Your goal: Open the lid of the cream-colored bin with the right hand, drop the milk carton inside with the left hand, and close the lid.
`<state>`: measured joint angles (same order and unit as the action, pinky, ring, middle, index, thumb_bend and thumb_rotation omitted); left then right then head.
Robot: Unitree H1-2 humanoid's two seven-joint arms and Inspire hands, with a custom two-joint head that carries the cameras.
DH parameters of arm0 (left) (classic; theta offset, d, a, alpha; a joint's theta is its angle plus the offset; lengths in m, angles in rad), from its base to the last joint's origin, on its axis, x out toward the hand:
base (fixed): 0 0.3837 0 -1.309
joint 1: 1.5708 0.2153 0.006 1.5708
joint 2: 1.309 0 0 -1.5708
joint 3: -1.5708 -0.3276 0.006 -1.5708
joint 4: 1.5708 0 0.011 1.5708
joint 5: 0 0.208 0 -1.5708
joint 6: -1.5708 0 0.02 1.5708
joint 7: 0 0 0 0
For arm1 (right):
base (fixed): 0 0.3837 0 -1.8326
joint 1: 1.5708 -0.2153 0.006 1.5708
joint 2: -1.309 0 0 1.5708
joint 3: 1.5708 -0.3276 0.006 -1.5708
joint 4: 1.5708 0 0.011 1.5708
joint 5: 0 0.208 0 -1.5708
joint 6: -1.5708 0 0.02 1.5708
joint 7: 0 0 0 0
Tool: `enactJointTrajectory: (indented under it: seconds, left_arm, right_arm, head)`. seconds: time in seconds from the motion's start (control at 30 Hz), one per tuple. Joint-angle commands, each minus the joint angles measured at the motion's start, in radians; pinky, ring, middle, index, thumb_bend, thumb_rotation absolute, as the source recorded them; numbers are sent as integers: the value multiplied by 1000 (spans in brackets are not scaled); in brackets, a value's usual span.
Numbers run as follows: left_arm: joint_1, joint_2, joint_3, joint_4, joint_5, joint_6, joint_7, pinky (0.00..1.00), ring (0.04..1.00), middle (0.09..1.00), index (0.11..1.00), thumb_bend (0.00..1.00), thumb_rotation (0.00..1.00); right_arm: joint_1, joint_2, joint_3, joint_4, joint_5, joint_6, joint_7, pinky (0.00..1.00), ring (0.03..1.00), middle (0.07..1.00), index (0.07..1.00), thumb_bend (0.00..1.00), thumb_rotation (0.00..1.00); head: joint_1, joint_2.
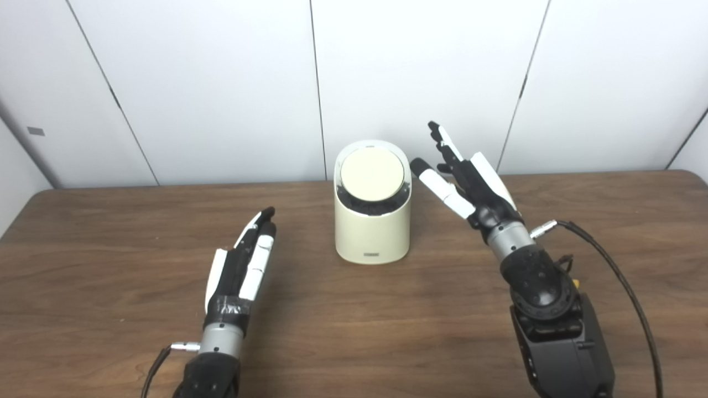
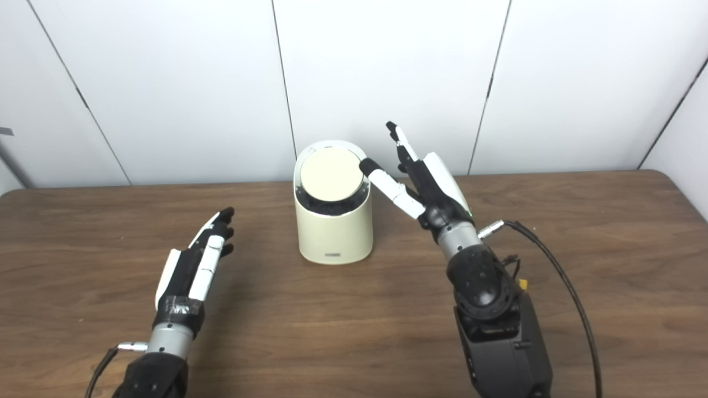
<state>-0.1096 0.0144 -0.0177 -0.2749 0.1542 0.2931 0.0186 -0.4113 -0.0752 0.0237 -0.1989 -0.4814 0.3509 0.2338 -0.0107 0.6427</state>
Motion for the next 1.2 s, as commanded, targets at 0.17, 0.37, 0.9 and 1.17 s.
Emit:
enactJointTrajectory:
  seconds: [0.17,0.37,0.9,1.17]
  left_arm:
    - [10,26,42,-23,-54,-80,-1,901,928,947,965,566,978]
    - [71,40,81,-8,-114,-144,-6,918,923,943,966,607,972]
    - [224,32,118,4,-149,-260,13,899,917,939,957,563,943]
    - [269,17,116,55,-141,-328,26,896,914,935,952,589,913]
  right_arm:
    - [83,3,-56,-7,146,-68,-98,915,1000,1000,1000,576,1000]
    - [183,-19,-62,-19,200,-94,-132,903,991,1000,1000,634,1000]
    - [375,16,-80,-85,356,-163,-179,998,991,979,995,679,1000]
    - [426,27,-80,-106,392,-170,-191,990,982,973,1000,612,1000]
  head:
    - [-8,3]
    - [-4,10]
    - [-12,20]
    - [-23,19]
